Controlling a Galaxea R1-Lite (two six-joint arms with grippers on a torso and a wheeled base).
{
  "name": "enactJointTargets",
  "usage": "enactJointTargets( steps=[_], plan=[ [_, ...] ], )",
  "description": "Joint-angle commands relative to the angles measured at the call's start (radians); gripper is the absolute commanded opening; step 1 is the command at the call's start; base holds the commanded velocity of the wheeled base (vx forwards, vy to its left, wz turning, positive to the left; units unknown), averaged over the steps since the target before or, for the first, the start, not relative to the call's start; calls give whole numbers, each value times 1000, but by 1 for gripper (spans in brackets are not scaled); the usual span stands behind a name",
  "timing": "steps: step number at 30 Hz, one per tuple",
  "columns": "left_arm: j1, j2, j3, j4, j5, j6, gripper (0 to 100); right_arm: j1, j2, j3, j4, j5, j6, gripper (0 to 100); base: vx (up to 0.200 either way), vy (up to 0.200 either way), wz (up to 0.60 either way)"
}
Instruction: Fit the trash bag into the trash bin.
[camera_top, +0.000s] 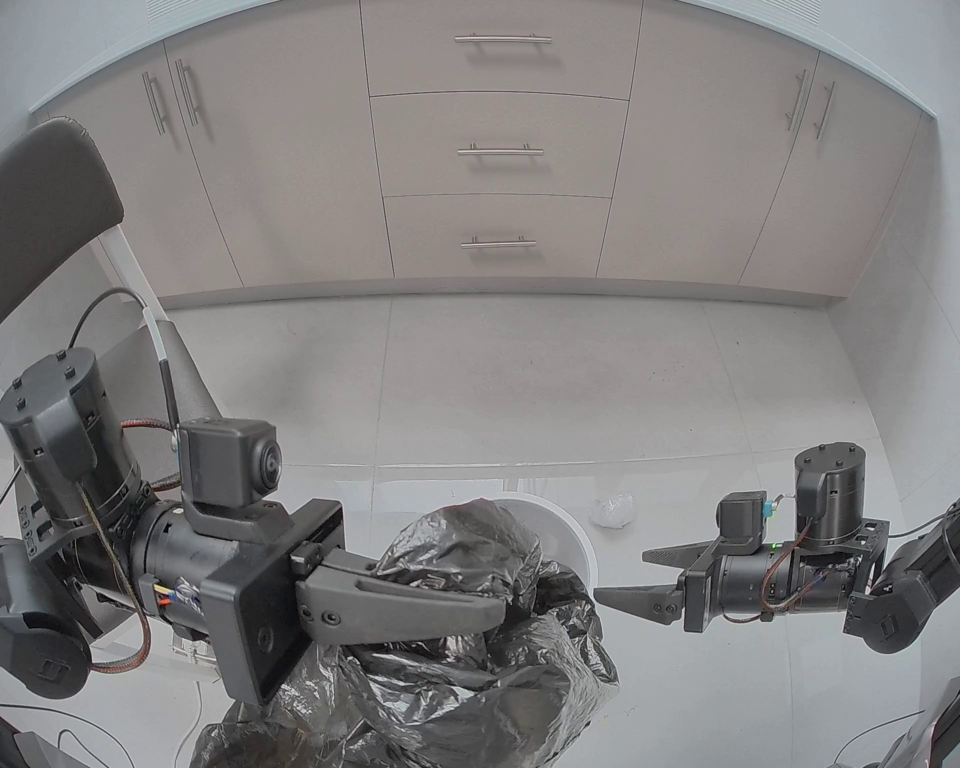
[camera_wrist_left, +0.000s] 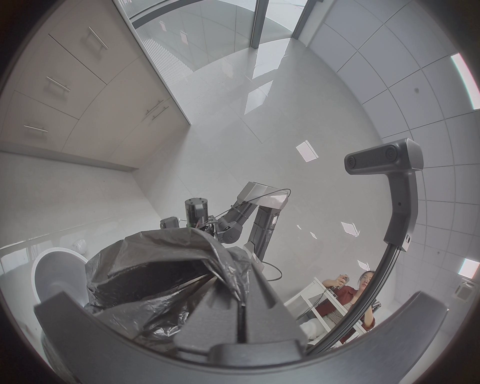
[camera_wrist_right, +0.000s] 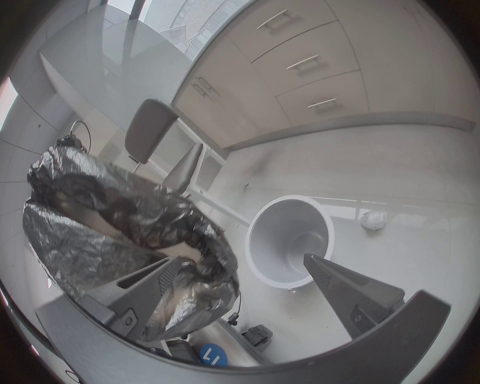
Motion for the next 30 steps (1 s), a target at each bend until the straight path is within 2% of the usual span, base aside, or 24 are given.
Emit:
enactJointTargets(
  steps=[1,8,20,30],
  plan=[
    [1,-6,-3,0,0,0,0,17,41,9,0,12,1,100,0,0,0],
    [-5,-6,-4,-5,0,0,0,32,176,-57,-12,21,2,100,0,0,0],
    [-10,-9,-1,-5,-5,0,0,86,208,-136,-7,23,10,100,0,0,0],
    [-11,-13,0,-5,-5,-2,0,75,78,-132,-4,21,64,100,0,0,0]
  ],
)
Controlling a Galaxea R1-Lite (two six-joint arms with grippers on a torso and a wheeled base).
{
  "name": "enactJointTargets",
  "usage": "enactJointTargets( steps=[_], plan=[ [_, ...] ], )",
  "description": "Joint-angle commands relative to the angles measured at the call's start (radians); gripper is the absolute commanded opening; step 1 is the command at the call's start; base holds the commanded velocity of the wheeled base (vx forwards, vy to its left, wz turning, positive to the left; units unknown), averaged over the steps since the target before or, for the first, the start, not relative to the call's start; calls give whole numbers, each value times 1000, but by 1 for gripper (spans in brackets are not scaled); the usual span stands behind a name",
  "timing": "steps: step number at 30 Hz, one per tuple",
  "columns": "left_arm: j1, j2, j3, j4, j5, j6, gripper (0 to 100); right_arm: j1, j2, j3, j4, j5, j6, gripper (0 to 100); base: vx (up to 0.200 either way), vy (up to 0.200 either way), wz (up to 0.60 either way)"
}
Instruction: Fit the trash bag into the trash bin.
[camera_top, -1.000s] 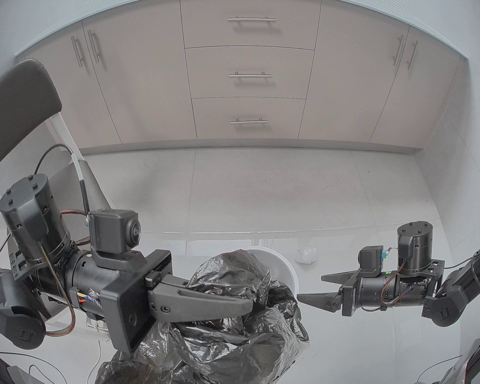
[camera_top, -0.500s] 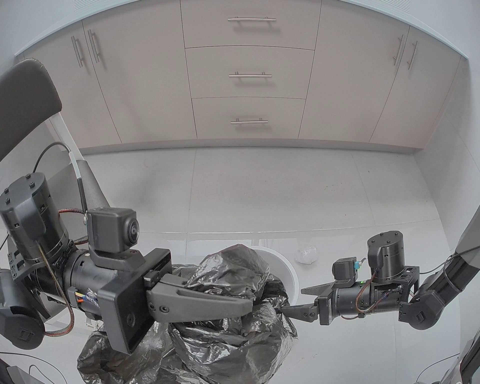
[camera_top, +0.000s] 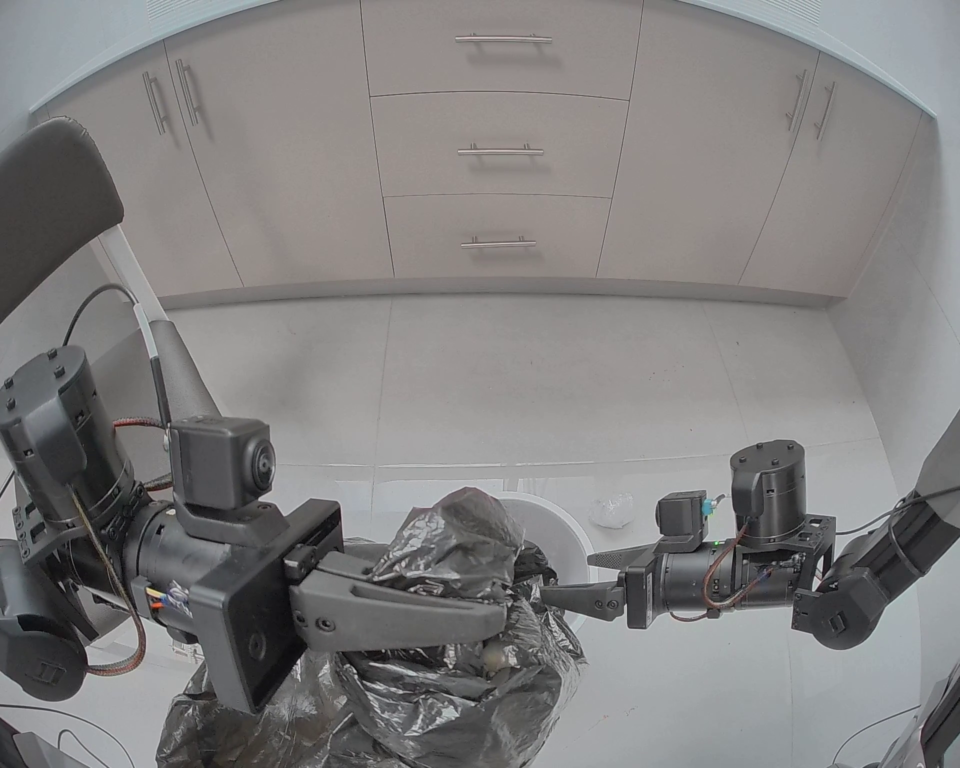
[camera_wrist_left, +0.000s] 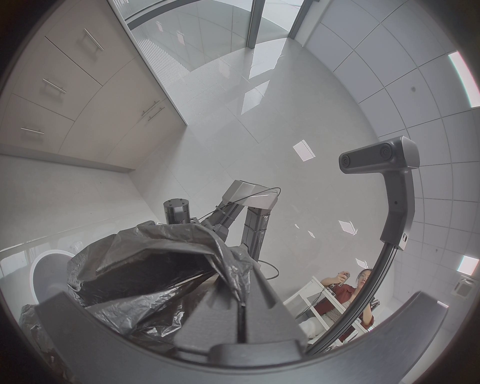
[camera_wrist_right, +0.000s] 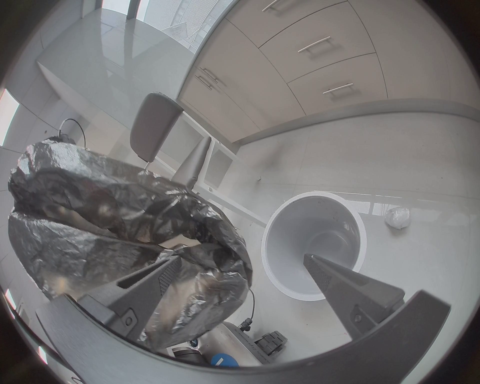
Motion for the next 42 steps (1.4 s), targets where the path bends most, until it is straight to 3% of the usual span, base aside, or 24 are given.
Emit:
enactJointTargets(
  steps=[1,9,19,41,42],
  plan=[
    [0,0,0,0,0,1,0,-12,-90,4,8,0,10,100,0,0,0],
    [-3,-5,-1,0,-2,-1,0,-9,-88,15,12,72,19,100,0,0,0],
    [-34,-31,2,0,0,-8,0,-2,41,-17,2,74,19,100,0,0,0],
    [-48,-46,3,0,0,-14,0,56,93,-22,-1,74,19,100,0,0,0],
    [-48,-46,3,0,0,-14,0,59,93,-22,-1,74,21,0,0,0,0]
  ],
)
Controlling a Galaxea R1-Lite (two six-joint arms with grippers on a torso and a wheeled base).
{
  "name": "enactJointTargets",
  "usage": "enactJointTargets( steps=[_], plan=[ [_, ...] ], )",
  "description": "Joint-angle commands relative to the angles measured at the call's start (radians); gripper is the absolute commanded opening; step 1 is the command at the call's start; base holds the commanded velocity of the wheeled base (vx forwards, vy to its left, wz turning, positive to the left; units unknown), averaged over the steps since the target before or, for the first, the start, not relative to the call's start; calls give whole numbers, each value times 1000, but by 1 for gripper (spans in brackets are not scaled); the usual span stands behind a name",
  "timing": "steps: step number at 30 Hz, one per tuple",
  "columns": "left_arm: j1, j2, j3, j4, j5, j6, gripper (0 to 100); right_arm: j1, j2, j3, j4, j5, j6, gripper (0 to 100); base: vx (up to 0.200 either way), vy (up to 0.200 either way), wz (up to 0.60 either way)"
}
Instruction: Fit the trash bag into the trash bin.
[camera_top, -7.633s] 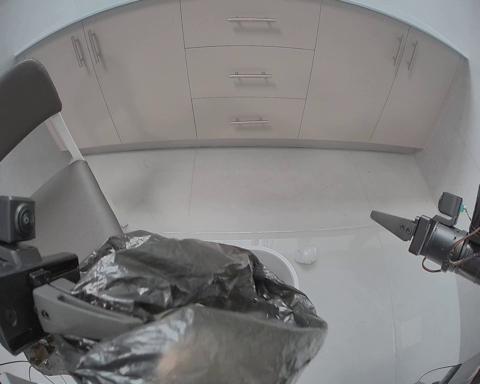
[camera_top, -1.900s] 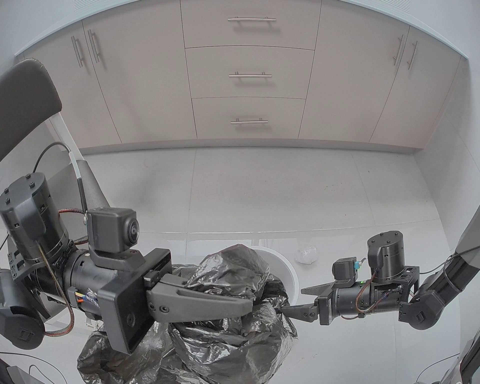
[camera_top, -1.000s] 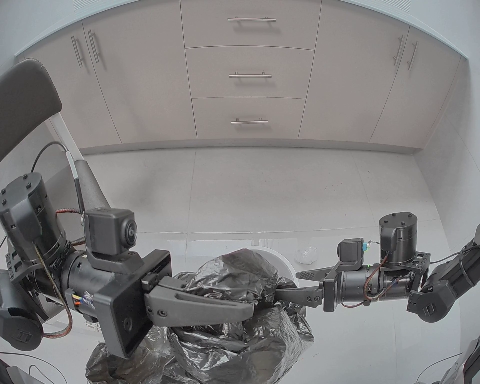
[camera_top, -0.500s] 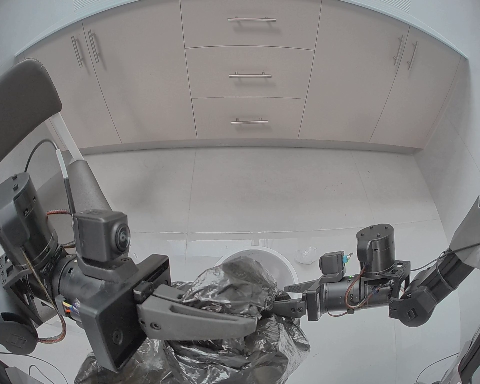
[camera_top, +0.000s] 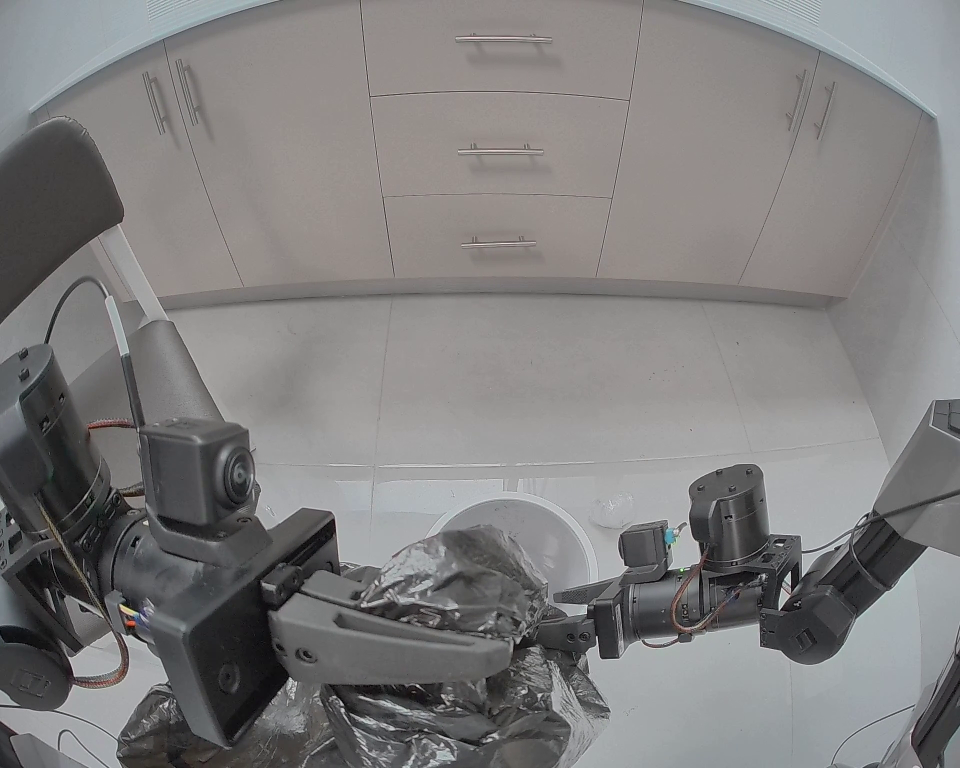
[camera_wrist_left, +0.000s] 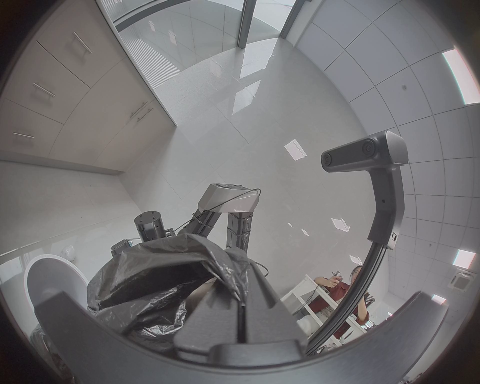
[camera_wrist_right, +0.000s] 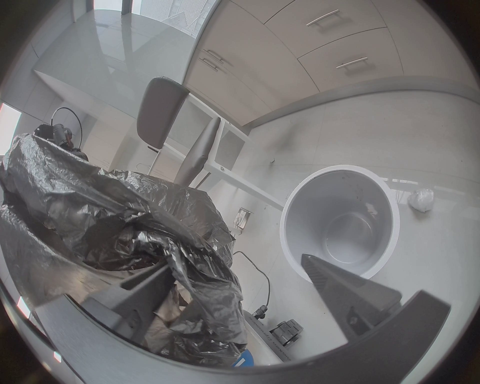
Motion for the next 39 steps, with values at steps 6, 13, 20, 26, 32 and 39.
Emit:
enactJointTargets(
  steps=[6,13,20,26,32,39],
  plan=[
    [0,0,0,0,0,0,0,41,1,4,-5,2,62,0,0,0,0],
    [0,-2,3,0,0,0,0,52,-15,5,-10,2,90,0,0,0,0],
    [0,-28,18,0,0,0,0,-13,-127,22,-7,0,96,0,0,0,0],
    [18,-9,27,0,-2,0,0,-83,-252,53,-7,60,153,0,0,0,0],
    [81,57,15,0,-41,1,0,-220,-321,87,-8,279,158,0,0,0,0],
    [192,205,-32,-30,-84,1,0,-375,-328,117,-8,569,158,0,0,0,0]
  ],
)
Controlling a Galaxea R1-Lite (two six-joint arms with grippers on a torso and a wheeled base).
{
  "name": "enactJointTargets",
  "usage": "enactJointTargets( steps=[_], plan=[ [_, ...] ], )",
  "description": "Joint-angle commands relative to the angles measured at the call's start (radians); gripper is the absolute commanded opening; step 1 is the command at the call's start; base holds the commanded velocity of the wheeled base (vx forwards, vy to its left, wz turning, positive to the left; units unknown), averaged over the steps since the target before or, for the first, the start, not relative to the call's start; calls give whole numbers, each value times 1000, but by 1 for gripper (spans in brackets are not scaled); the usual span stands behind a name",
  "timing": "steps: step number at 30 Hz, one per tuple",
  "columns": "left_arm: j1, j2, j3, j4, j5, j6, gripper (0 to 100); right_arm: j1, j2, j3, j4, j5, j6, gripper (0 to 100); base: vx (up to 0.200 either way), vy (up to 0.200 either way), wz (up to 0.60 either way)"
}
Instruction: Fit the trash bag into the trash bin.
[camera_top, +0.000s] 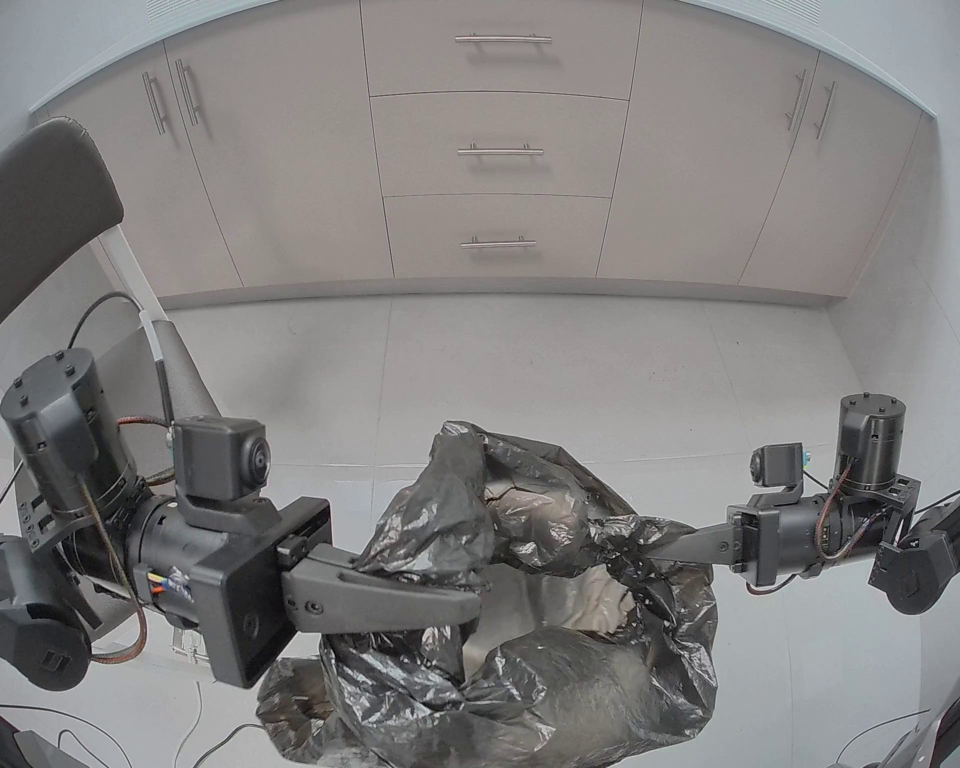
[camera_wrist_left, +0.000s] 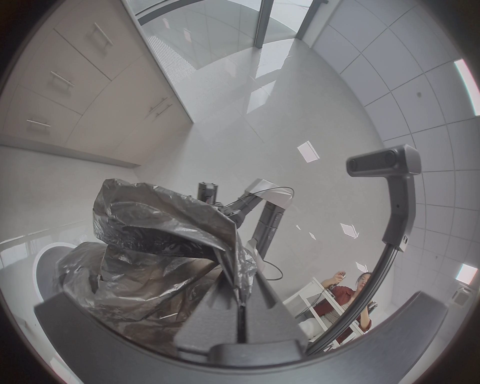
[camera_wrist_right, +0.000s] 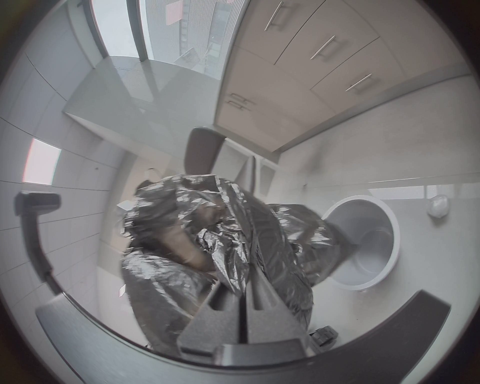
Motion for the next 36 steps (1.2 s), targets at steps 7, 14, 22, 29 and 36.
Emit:
enactJointTargets(
  steps=[7,14,22,29,36],
  plan=[
    [120,275,-96,-59,-57,-1,0,-159,29,24,-2,192,-13,0,0,0,0],
    [166,321,-105,-70,-77,-1,0,-159,55,16,-5,189,-13,0,0,0,0],
    [166,252,-86,-99,-77,-17,0,-109,110,-30,-5,160,-12,0,0,0,0],
    [145,142,-38,-102,-79,-72,0,-41,195,-76,-5,100,-12,0,0,0,0],
    [140,169,-40,-102,-79,-72,0,-6,245,-96,-5,61,-12,0,0,0,0]
  ],
)
